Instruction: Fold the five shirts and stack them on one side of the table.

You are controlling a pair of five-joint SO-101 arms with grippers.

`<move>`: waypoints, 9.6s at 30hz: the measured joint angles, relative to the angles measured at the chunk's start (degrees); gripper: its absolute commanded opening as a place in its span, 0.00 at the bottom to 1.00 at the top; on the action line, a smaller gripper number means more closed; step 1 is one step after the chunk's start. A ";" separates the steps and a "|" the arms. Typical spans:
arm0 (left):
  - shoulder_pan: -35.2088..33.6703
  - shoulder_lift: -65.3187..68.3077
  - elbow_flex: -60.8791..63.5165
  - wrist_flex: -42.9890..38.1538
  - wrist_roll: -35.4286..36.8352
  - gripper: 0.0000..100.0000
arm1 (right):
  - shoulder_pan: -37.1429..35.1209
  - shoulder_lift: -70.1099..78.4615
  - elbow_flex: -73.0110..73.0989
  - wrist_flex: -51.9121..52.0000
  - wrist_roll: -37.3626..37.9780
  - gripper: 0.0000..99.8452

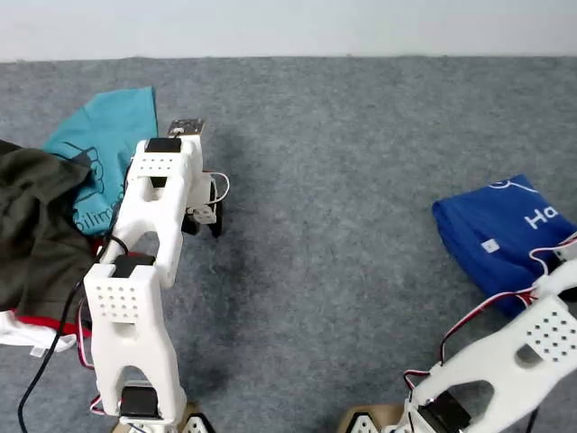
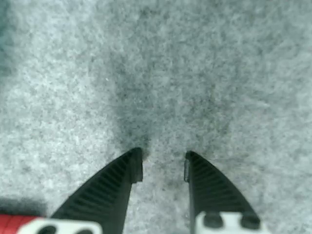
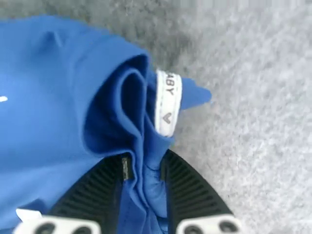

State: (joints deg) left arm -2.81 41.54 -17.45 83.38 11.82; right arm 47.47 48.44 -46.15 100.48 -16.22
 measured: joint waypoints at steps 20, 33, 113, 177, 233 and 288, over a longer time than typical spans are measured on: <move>0.00 0.00 0.00 0.00 0.00 0.13 | -14.15 -29.80 15.30 -3.60 6.07 0.23; 0.00 0.00 0.00 0.00 0.00 0.13 | -10.55 -20.66 17.67 -11.43 6.33 0.23; 0.00 0.00 0.00 0.00 0.00 0.13 | 8.70 -10.46 17.85 -10.73 19.08 0.16; -8.79 -5.19 -9.14 12.40 -1.14 0.14 | -17.93 -60.40 48.09 -3.96 35.78 0.17; -57.32 -32.88 29.63 -10.99 -19.43 0.09 | -18.02 -60.48 58.73 -6.59 36.31 0.17; 27.69 -34.11 -54.77 9.85 -17.67 0.01 | -18.11 -60.48 63.38 -6.59 36.22 0.17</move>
State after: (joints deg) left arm 24.88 7.43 -72.22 93.23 -5.85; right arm 29.36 -12.04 17.23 93.89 20.00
